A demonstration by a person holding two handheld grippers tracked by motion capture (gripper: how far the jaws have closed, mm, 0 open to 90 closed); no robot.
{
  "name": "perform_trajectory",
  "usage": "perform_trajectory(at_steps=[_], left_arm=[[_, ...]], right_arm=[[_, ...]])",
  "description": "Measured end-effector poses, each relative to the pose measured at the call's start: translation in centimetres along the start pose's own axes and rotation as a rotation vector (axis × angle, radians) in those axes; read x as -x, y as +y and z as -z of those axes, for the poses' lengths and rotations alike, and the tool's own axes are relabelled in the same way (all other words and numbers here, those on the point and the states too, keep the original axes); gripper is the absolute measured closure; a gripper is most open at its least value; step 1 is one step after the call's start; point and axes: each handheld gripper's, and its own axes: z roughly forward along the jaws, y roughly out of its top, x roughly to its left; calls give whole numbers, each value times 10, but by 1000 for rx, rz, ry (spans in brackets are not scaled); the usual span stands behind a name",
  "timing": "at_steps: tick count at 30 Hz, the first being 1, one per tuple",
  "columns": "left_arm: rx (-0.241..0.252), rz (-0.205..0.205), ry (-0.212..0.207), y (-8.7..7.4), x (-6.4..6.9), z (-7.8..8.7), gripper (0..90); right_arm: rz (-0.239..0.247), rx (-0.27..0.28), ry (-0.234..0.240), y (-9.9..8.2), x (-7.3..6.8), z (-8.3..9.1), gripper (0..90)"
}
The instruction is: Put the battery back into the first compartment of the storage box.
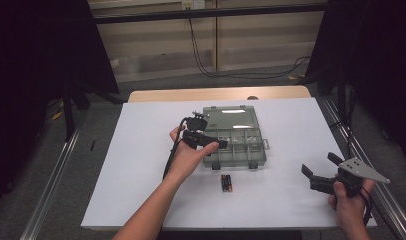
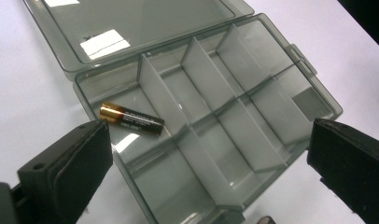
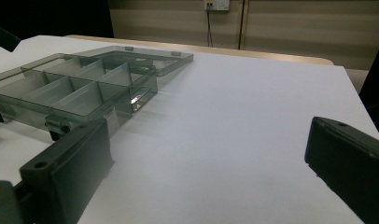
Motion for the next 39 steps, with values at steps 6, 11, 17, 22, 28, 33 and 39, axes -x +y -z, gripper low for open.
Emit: perform_trajectory(at_steps=[6, 11, 17, 22, 28, 33, 39], left_arm=[[-2, -13, -8, -6, 4, 3, 3], [-1, -24, -10, -13, 8, 9, 11], [-7, -32, -17, -21, 12, 14, 16], [-25, -45, -16, -29, 14, 14, 20], [-23, -43, -23, -37, 19, 14, 25], [-32, -55, -23, -45, 26, 15, 32], [-44, -65, -40, -53, 33, 14, 39]], right_arm=[[4, 4, 0, 0, 0, 0, 0], [7, 7, 1, 0, 0, 0, 0], [5, 6, 2, 0, -1, 0, 0], [5, 11, -1, 1, 0, 2, 0], [0, 10, 2, 1, -1, 2, 0], [4, 12, 3, 2, 0, 2, 0], [4, 12, 1, 1, -1, 2, 0]])
